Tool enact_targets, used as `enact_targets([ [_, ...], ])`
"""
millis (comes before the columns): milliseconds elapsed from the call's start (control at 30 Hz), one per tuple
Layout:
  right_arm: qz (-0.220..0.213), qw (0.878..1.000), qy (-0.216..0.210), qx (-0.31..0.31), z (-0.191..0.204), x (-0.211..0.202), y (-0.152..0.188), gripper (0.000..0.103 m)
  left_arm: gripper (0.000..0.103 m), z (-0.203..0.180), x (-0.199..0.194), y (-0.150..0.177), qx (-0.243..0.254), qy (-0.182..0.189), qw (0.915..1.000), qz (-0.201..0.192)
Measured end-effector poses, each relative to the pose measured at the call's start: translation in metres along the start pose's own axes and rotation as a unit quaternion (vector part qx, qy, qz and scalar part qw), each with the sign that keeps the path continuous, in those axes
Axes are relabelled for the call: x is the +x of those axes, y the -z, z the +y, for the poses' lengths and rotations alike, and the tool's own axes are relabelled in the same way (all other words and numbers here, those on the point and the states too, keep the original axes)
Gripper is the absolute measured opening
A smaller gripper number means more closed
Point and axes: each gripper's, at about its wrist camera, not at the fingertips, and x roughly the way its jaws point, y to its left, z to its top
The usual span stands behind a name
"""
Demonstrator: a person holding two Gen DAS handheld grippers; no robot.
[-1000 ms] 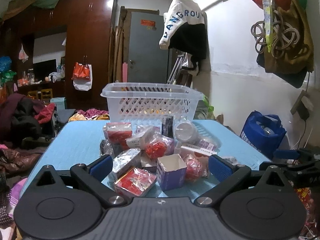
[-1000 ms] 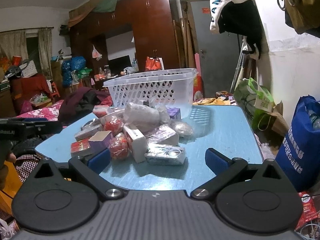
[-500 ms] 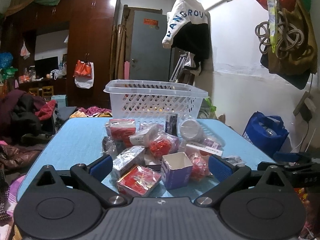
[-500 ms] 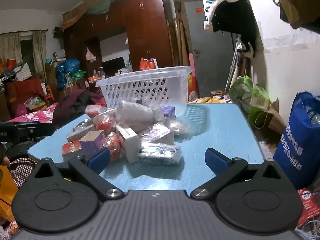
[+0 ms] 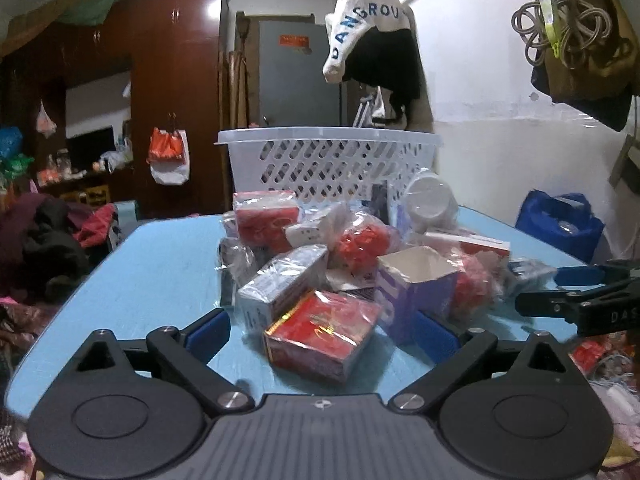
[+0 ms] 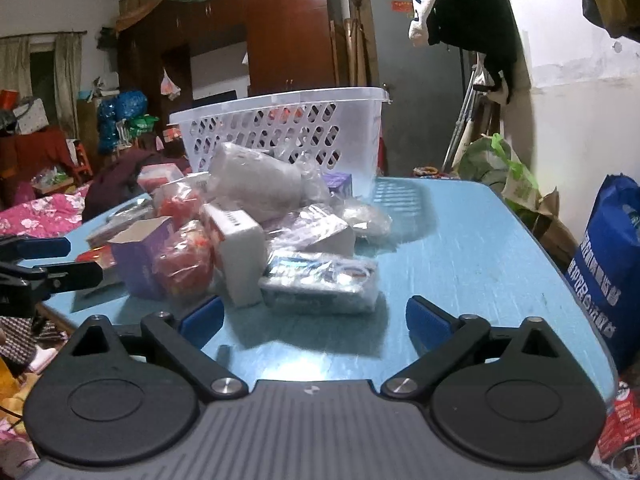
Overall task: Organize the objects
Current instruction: 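Grasp the red box with the left tool while the right grasps the silver box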
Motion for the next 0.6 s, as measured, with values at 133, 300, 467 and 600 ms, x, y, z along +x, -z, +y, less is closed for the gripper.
enact_targets([
  [133, -0.004, 1.0, 0.017, -0.015, 0.002, 0.011, 0.001, 0.099, 0.099, 0.001, 0.014, 0.009, 0.004, 0.011, 0.9999, -0.001],
  [300, -0.021, 0.999, 0.01, -0.025, 0.005, 0.008, 0.004, 0.072, 0.072, 0.001, 0.013, 0.014, 0.016, -0.002, 0.9997, -0.021],
  [467, -0.024, 1.0, -0.005, -0.016, -0.004, -0.009, 0.004, 0.072, 0.063, 0.005, 0.003, 0.016, 0.004, 0.004, 0.9994, -0.036],
  [600, -0.036, 0.999, 0.0, -0.007, -0.011, -0.021, 0.001, 0.072, 0.063, 0.007, 0.001, 0.014, -0.001, 0.016, 0.9994, -0.03],
])
